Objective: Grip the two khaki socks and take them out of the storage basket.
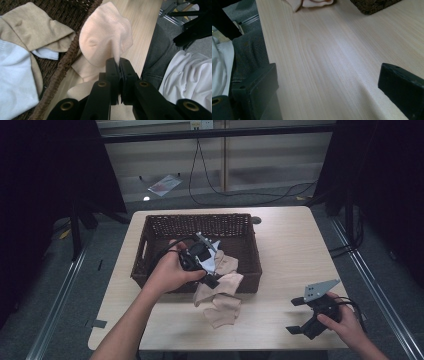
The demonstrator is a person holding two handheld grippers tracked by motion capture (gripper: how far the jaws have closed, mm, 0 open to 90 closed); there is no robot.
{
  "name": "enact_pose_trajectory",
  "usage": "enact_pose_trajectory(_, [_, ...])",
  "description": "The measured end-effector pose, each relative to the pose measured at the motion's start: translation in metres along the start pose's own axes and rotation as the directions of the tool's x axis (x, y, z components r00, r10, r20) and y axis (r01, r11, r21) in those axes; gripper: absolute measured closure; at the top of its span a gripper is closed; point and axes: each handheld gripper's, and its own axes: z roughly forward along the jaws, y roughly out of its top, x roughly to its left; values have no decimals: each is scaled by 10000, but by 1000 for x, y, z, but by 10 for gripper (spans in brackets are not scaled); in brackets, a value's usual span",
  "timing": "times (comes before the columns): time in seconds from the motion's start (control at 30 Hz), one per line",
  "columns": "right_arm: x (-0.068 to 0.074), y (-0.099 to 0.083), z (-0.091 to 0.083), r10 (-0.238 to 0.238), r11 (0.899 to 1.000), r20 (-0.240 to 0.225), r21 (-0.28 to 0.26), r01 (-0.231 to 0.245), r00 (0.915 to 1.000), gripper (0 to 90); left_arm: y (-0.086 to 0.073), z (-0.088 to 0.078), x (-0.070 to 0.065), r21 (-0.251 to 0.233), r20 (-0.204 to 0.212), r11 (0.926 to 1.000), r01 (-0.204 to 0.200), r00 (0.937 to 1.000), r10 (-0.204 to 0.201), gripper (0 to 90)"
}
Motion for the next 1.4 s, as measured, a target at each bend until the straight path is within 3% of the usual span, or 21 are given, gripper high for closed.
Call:
enact_pose_trajectory(0.47, [-1,0,0,5,10000,47,73,-5,10000,27,-5,18,-2,-3,-113,9999,-160,9998,160,865])
enact_pose_trajectory(0.73, [-1,-1,0,-12,10000,61,90,11,10000,27,-7,27,-2,72,115,9995,-319,9994,318,842])
enact_pose_trajectory(0.83, [-1,-1,0,-7,9999,57,100,6,10000,27,-8,32,-4,-31,22,9997,-230,9997,230,721])
enact_pose_trajectory(0.9, [-1,-1,0,-4,9999,60,101,3,10000,27,-9,33,-4,200,66,9996,-218,9997,216,640])
enact_pose_trajectory(1.0, [-1,0,0,-26,9999,62,102,25,10000,27,-12,35,-4,40,41,9998,-187,9998,187,509])
enact_pose_trajectory(1.03, [-1,0,0,-26,9999,62,102,25,10000,27,-12,35,-4,63,65,9997,-229,9997,228,509])
enact_pose_trajectory(1.07, [-1,-1,1,-14,10000,24,70,14,10000,27,-14,35,-4,48,102,9998,-173,9998,173,429])
enact_pose_trajectory(1.17, [-1,-1,1,-10,9999,81,123,9,10000,27,-16,36,-4,-100,-14,9998,-169,9999,169,384])
enact_pose_trajectory(1.2, [-1,0,0,-15,10000,40,79,15,10000,27,-17,36,-4,-128,-64,9997,-229,9997,228,324])
enact_pose_trajectory(1.4, [0,0,2,-47,9999,37,92,47,10000,27,-23,36,-4,-369,-162,9983,-450,9989,445,248])
